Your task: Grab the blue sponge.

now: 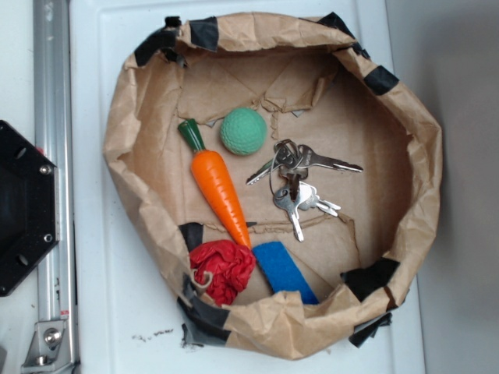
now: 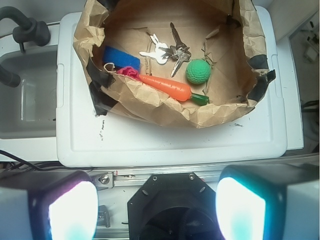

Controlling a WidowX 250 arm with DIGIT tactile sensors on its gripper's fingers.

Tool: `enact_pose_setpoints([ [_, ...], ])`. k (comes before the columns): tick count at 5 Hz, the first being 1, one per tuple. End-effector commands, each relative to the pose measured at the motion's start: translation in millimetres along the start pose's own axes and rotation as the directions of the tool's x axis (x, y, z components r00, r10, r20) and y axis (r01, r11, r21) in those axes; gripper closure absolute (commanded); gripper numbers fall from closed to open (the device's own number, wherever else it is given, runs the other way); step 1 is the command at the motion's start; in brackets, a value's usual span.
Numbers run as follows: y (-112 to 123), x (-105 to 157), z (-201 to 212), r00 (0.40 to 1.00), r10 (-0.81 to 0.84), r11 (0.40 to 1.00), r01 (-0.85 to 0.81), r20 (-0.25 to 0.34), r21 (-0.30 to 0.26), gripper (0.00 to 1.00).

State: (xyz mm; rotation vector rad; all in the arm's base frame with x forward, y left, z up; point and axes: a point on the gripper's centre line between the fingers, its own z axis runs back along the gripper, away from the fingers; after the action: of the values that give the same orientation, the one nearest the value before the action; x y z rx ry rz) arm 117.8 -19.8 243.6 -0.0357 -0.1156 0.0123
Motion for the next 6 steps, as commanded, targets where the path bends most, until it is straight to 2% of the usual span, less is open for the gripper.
enact_pose_setpoints([
  [1, 0, 0, 0, 1.0, 0.0, 1.0, 0.0, 0.0, 0.0, 0.0],
  [2, 15, 49, -11, 0.988, -0.123, 0.99, 0.116, 0.097, 0.078, 0.0],
  [3, 16, 99, -28, 0.959, -0.249, 0.968, 0.249, 0.137, 0.022, 0.0],
  [4, 5, 134, -62, 0.912, -0.399, 0.915, 0.402, 0.098, -0.01, 0.0],
  [5, 2, 149, -102, 0.903, -0.43, 0.898, 0.429, 0.016, -0.097, 0.0],
  [6, -10, 147, -128, 0.867, -0.497, 0.861, 0.488, -0.032, -0.148, 0.0],
])
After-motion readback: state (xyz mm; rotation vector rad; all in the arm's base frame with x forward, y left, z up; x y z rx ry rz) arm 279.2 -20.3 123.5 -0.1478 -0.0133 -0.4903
